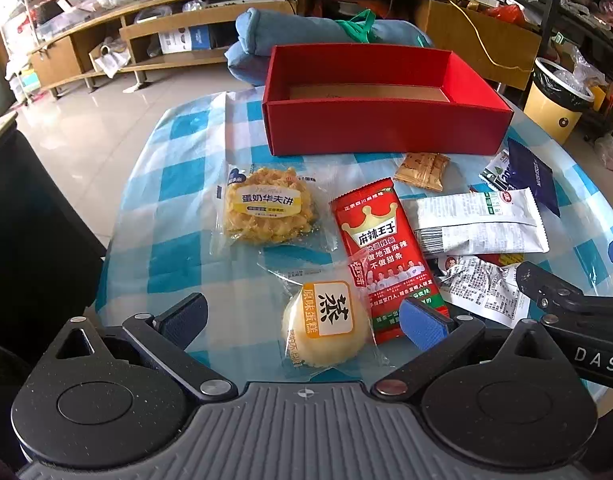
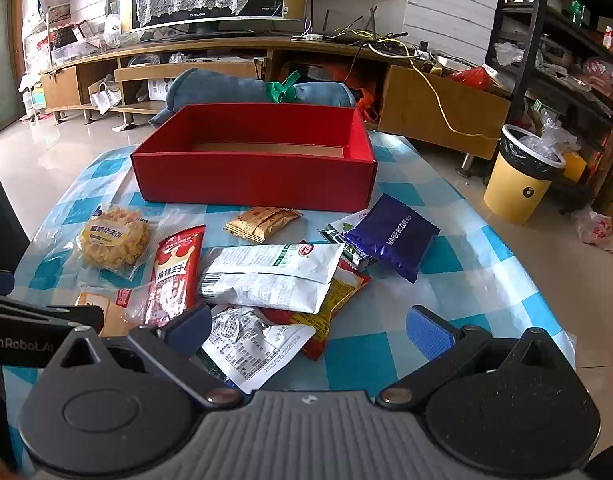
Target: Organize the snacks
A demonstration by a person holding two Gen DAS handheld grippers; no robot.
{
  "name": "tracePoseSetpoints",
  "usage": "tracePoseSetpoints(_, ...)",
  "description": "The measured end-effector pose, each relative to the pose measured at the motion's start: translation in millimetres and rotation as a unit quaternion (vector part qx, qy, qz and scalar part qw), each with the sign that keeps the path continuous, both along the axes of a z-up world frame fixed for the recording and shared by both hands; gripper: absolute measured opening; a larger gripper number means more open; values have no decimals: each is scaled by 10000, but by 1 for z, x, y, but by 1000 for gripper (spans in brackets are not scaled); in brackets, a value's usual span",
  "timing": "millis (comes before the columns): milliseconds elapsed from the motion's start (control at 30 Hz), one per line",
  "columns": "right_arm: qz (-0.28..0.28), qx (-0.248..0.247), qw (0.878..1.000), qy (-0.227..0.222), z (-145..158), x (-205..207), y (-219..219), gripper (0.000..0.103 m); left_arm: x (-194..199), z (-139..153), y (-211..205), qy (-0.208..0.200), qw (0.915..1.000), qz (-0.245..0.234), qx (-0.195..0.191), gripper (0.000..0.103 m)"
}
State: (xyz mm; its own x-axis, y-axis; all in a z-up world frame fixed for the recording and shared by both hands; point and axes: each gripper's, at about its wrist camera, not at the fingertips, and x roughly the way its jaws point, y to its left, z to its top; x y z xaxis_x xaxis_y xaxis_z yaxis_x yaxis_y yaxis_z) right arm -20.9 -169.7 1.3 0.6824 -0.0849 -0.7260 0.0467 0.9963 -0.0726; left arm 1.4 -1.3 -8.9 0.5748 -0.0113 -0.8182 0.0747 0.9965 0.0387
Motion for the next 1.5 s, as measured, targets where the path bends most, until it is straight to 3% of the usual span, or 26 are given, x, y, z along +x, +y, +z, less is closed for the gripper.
tracePoseSetpoints(1500, -13, 51, 9999, 111, -6, 0, -2, 100, -1, -4, -1, 83, 10000, -8, -12, 102)
